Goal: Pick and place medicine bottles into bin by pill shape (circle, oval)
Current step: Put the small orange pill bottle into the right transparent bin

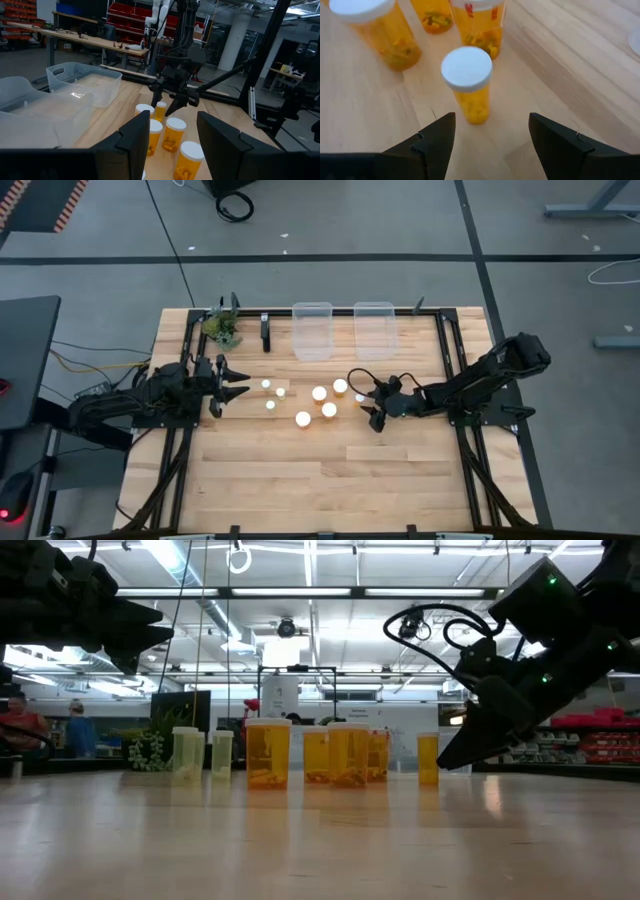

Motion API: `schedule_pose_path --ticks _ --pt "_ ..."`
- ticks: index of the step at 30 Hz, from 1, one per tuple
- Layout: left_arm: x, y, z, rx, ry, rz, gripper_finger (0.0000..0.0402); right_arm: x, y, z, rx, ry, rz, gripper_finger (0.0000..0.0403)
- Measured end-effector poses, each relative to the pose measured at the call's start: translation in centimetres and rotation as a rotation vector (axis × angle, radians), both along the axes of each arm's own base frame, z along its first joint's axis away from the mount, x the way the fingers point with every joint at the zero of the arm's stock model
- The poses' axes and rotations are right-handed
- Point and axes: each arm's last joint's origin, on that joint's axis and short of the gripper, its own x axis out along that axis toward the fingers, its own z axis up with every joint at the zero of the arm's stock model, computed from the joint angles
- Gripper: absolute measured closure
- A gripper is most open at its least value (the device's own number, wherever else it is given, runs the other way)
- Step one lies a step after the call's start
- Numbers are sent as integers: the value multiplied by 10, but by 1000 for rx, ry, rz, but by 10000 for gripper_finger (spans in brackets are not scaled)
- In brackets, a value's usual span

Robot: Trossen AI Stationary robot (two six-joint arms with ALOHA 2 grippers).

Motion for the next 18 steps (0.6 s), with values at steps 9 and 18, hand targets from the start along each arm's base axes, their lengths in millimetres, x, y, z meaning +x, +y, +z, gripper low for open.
schedule_pose_path --ticks 9,18 --pt "0 0 0 0 0 0 230 4 1 5 -41 -40 41 143" --pt "0 0 0 0 0 0 230 6 1 6 -36 -69 40 143"
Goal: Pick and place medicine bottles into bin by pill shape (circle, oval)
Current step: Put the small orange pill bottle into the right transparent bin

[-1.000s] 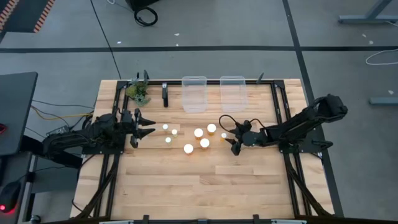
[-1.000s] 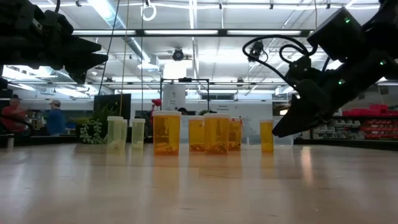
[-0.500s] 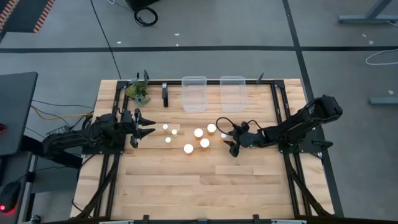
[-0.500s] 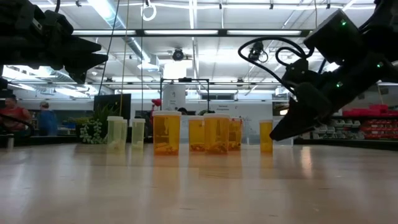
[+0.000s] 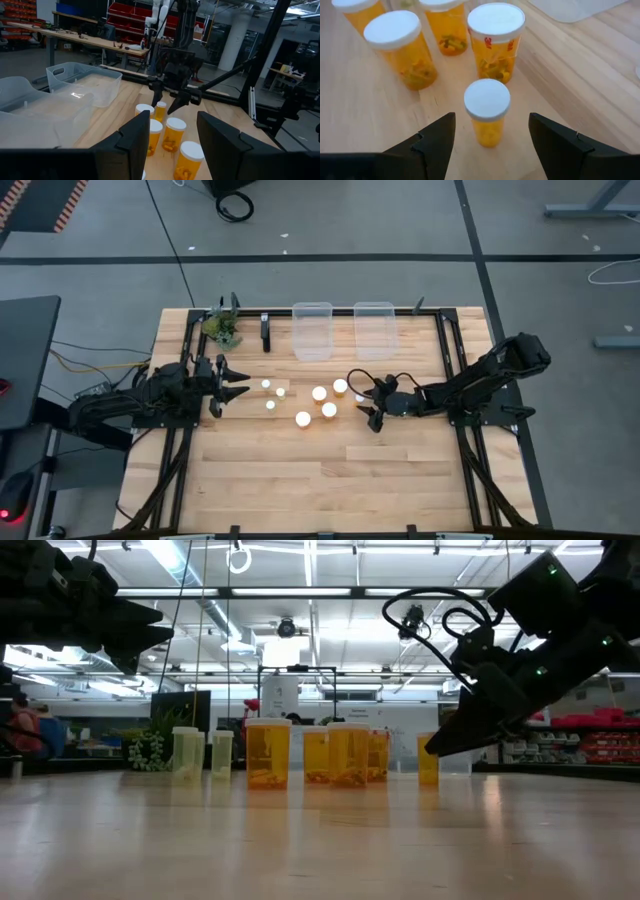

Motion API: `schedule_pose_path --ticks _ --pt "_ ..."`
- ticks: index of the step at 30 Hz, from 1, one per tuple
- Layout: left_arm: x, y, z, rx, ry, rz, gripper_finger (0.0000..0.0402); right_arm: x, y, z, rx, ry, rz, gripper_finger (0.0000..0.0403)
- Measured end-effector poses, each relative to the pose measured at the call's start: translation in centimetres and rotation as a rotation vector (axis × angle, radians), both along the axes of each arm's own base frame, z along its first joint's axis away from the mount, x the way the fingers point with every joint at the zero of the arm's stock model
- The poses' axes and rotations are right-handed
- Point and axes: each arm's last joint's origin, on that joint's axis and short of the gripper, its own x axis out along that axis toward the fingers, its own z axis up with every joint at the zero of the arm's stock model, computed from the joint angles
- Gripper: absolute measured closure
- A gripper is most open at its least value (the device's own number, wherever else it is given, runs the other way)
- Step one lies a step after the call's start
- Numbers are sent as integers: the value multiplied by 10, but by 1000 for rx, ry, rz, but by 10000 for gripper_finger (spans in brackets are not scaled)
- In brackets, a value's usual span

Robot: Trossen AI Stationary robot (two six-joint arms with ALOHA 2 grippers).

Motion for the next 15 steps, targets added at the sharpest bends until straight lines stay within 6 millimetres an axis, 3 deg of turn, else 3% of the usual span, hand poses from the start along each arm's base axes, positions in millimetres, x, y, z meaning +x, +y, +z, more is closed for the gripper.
schedule_pose_path --ticks 15 --pt "0 0 0 0 0 0 230 29 0 -15 -46 83 15 146"
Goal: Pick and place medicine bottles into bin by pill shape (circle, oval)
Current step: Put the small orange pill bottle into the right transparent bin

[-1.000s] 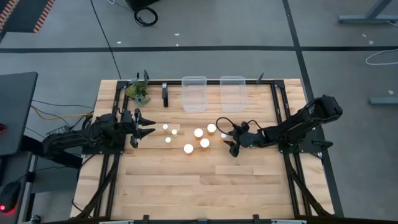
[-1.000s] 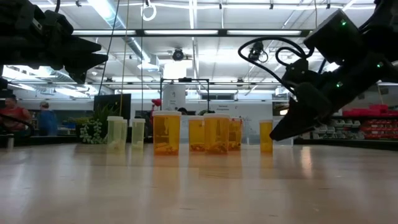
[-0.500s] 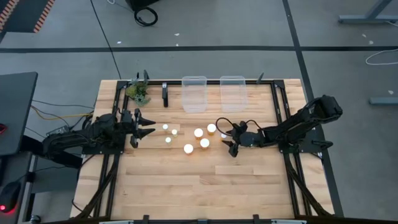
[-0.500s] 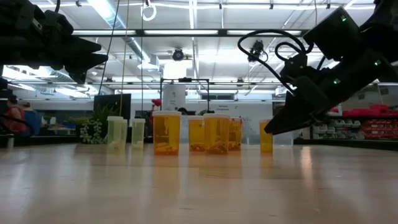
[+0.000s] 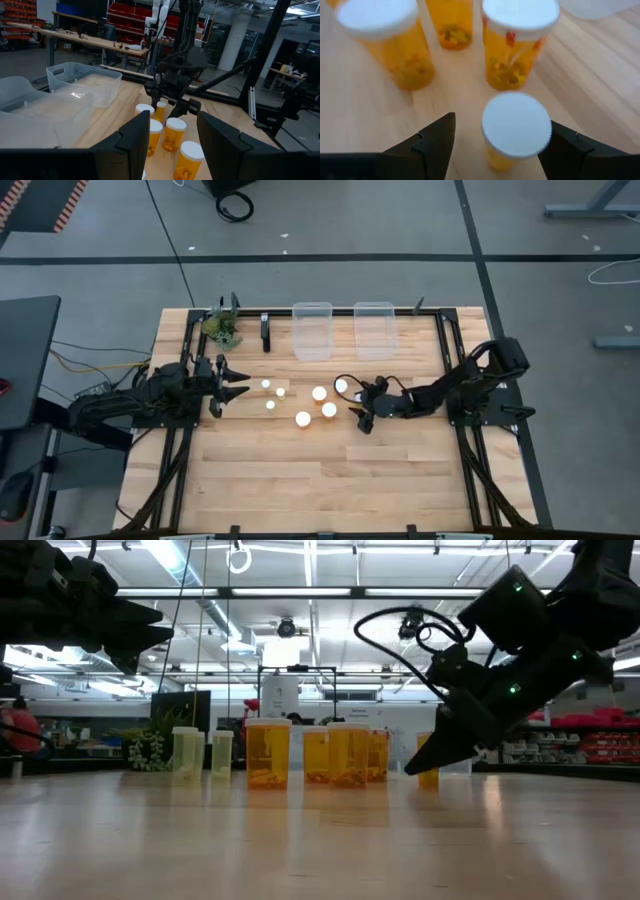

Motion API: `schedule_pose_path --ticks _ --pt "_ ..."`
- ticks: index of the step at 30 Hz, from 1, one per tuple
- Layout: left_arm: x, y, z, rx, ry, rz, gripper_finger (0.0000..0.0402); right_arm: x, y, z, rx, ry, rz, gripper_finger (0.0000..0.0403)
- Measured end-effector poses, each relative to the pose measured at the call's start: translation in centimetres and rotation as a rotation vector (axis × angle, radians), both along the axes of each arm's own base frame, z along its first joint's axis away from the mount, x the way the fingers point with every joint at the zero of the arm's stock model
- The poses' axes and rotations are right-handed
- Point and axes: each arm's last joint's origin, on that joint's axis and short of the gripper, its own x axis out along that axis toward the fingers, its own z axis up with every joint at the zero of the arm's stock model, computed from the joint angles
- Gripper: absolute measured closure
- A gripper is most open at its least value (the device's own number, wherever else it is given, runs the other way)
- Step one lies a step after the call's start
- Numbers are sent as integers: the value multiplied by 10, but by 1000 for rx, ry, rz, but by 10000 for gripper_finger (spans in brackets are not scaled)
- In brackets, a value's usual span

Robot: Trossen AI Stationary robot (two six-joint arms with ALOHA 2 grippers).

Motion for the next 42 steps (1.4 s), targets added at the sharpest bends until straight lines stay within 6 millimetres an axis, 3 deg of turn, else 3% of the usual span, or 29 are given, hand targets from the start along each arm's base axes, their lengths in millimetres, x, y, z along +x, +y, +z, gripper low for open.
schedule_pose_path --ticks 11,19,27,42 --pt "0 0 0 0 -1 0 230 -4 0 12 37 5 -8 185" --pt "0 0 0 0 -1 0 230 -10 -6 26 58 -2 -34 192" --pt "0 0 0 0 -1 0 230 -10 -11 27 86 2 -26 196" --pt "0 0 0 0 -1 0 230 -10 -11 27 88 3 -22 275"
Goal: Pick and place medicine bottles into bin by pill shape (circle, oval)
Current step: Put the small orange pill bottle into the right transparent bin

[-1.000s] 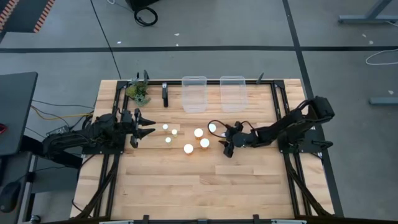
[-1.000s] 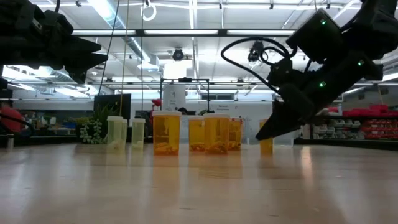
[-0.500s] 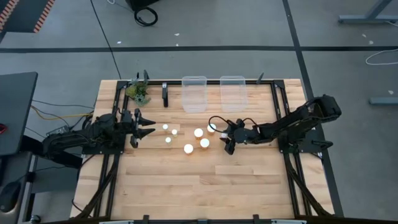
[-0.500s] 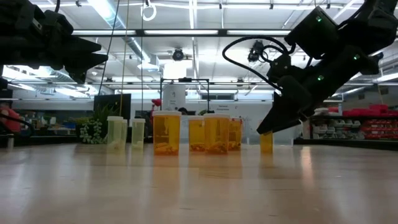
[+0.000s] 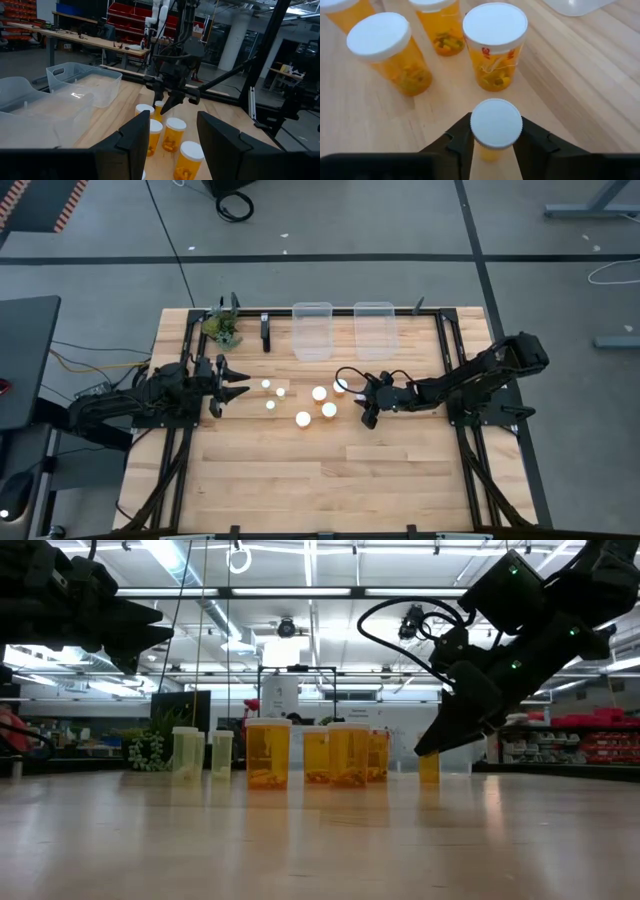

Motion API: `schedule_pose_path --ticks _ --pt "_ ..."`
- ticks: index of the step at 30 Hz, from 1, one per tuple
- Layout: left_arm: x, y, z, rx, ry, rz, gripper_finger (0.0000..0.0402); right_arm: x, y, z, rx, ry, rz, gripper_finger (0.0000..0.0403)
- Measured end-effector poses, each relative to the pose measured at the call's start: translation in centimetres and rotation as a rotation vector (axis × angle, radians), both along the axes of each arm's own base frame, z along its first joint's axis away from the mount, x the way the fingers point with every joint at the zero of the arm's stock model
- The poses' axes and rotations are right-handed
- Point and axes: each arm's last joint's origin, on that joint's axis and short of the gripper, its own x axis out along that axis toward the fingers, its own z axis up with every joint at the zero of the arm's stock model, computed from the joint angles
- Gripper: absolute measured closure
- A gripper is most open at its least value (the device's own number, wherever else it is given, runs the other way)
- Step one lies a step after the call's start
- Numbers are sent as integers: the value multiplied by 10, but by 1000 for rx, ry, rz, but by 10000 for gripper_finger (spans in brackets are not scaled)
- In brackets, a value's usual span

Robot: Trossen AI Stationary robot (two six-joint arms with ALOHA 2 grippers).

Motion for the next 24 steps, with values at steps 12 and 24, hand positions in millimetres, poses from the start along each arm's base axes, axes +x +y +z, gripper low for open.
schedule_pose_path --ticks 12,24 --pt "0 0 0 0 0 0 230 16 2 19 -48 120 22 278" --pt "0 0 0 0 0 0 230 29 -17 38 -136 205 12 278"
